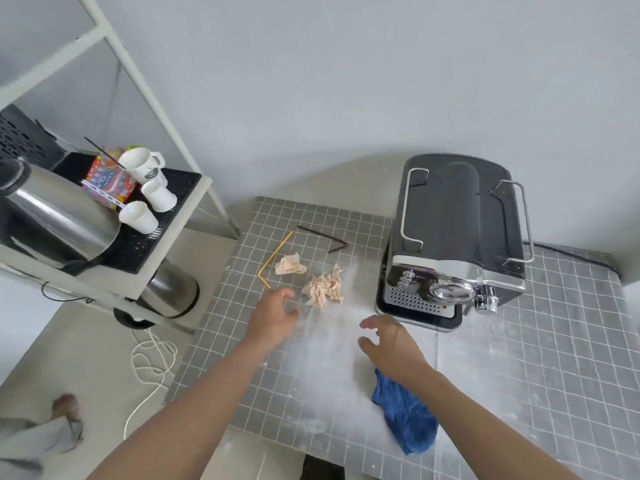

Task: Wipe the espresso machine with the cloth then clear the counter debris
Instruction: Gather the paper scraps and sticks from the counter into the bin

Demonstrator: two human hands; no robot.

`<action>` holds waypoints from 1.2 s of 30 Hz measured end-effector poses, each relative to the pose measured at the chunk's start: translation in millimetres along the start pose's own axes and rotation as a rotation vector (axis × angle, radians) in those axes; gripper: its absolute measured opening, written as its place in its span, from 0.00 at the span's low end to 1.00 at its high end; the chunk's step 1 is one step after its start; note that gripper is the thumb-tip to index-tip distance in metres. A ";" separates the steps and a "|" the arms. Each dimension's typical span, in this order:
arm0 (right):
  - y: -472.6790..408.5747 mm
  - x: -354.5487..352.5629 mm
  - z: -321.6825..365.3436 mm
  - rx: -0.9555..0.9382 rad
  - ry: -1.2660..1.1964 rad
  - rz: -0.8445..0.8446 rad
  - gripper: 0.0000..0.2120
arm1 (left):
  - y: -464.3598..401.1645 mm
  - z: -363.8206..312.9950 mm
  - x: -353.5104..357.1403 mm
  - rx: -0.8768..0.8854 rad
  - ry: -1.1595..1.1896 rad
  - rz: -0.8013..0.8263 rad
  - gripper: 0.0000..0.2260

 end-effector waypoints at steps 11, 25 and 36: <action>-81.0 47.0 100.9 -0.017 0.316 -0.145 0.32 | -108.5 17.2 -11.2 0.362 -0.538 0.223 0.38; -112.0 84.2 109.6 -0.096 0.282 -0.226 0.14 | -120.8 48.5 12.3 0.492 -0.526 0.226 0.25; -52.1 54.9 66.1 -0.167 0.020 -0.359 0.11 | -62.7 31.5 -12.8 0.466 -0.267 0.009 0.09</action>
Point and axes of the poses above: each hand's wrist, its own y-axis away from the middle knuckle, its own x-axis out of the palm, z = x × y, the point moved 5 cm from there along -y, towards the middle knuckle, and after that the axes turned 14 degrees about x, right-handed, at the moved point
